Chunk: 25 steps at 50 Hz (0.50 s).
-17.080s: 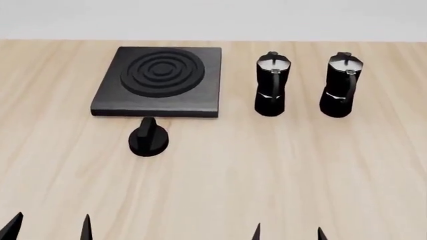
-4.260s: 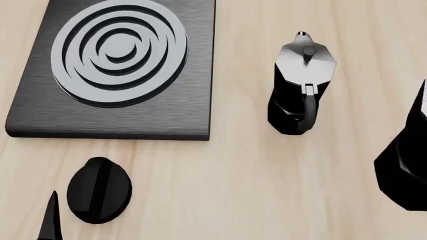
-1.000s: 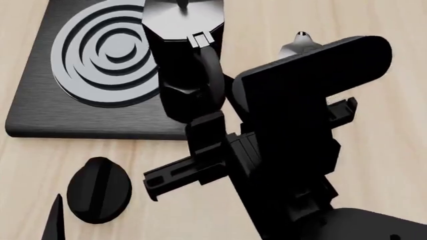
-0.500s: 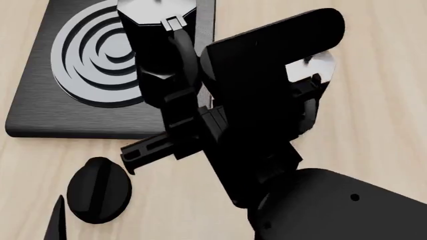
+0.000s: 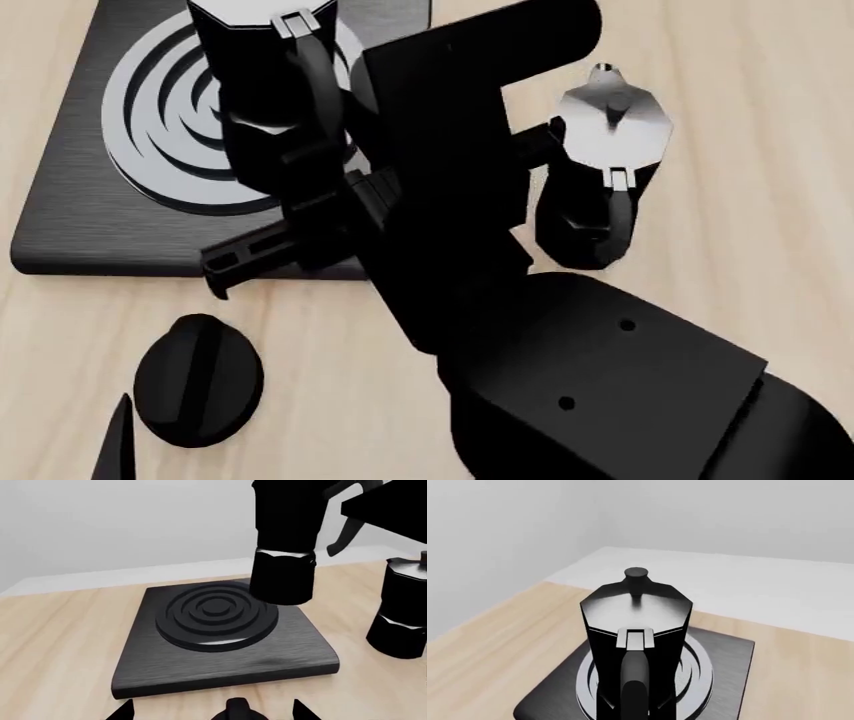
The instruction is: Put the right moka pot on the stove.
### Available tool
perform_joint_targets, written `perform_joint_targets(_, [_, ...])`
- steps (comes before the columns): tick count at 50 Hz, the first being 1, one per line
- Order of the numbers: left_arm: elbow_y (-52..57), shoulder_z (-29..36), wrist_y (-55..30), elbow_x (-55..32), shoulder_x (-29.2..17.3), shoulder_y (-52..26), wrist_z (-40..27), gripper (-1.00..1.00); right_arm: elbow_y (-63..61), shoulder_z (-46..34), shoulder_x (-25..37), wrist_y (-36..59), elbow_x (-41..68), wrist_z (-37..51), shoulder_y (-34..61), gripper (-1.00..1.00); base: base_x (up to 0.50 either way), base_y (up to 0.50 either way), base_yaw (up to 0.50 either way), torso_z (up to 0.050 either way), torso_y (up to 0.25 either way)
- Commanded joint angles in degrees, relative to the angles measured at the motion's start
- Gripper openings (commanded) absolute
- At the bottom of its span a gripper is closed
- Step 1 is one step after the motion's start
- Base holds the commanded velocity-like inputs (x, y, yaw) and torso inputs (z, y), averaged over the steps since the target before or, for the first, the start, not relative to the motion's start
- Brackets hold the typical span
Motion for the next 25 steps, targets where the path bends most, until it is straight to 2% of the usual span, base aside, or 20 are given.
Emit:
perform_joint_targets(1, [-0.13,0.29,0.48,0.31,-0.17,0.22,0.07,1.00,5.59,-4.28,-0.92,-7.90,-7.57,-5.79,0.43,-1.00,0.00,0.00,0.00,0.000,0.000])
perform_joint_targets(8, [0.12,0.30,-0.03,0.02,-0.25,-0.14,-0.23,1.00,8.13,-8.51,-0.45,-13.96,-13.11,-9.75,0.33,-1.00,0.00,0.00,0.00,0.000,0.001])
perform_joint_targets(25, [-0.02,0.42,1.18,0.08,-0.36,0.27,-0.02,1.00,19.23,-11.01,-3.12,-21.93,-17.89,-14.56,3.22,-1.00,0.00,0.00,0.00,0.001,0.001])
